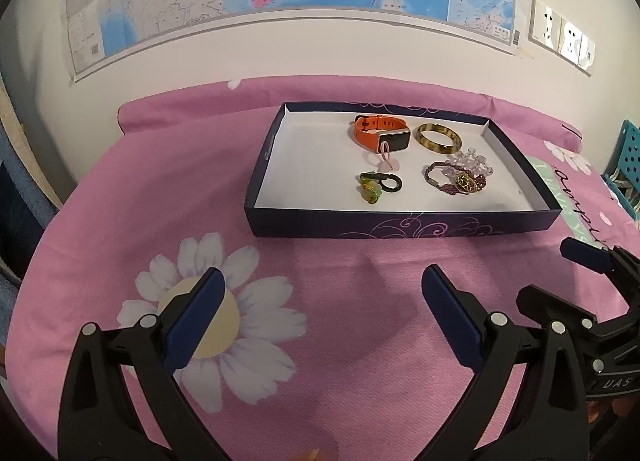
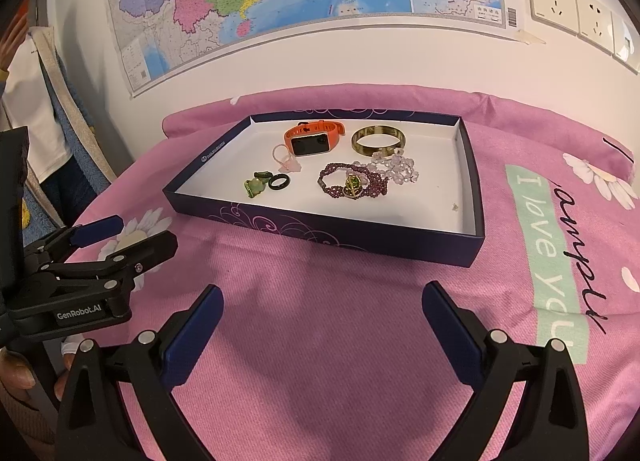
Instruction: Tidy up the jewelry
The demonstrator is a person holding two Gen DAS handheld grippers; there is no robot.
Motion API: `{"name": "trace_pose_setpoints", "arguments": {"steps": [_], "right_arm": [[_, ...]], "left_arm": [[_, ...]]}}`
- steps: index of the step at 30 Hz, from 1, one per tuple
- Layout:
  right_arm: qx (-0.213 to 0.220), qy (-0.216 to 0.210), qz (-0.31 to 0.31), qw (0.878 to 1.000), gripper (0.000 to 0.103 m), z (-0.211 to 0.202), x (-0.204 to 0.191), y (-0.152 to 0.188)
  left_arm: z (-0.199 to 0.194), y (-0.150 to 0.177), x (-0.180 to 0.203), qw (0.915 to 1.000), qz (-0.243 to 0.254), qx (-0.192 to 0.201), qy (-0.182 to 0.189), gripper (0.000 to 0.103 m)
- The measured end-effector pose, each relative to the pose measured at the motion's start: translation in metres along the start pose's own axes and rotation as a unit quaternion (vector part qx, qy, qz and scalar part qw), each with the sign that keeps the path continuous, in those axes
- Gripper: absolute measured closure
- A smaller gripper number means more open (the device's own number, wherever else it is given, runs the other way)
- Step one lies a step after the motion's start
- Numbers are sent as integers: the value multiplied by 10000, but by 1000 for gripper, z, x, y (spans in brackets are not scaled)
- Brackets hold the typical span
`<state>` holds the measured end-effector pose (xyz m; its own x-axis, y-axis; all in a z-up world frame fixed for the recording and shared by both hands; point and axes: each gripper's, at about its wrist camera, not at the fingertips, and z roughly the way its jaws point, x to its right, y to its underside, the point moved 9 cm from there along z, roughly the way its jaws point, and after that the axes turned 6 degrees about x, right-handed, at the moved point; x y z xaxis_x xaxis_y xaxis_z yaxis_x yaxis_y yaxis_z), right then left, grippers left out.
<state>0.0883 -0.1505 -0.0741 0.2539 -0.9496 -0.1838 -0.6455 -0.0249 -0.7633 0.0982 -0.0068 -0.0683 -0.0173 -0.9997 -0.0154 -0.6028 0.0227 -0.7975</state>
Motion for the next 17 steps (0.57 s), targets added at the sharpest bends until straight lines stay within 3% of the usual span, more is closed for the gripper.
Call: {"name": "trace_pose_setpoints", "arguments": {"steps": [8, 17], "right_arm": [[10, 11, 42, 10000, 7, 0, 1, 0], [-81, 82, -121, 9999, 7, -1, 1, 2]], "left_arm": [[-4, -3, -6, 9997, -77, 197, -96, 6], [1, 3, -6, 10000, -24, -49, -81, 6]]}}
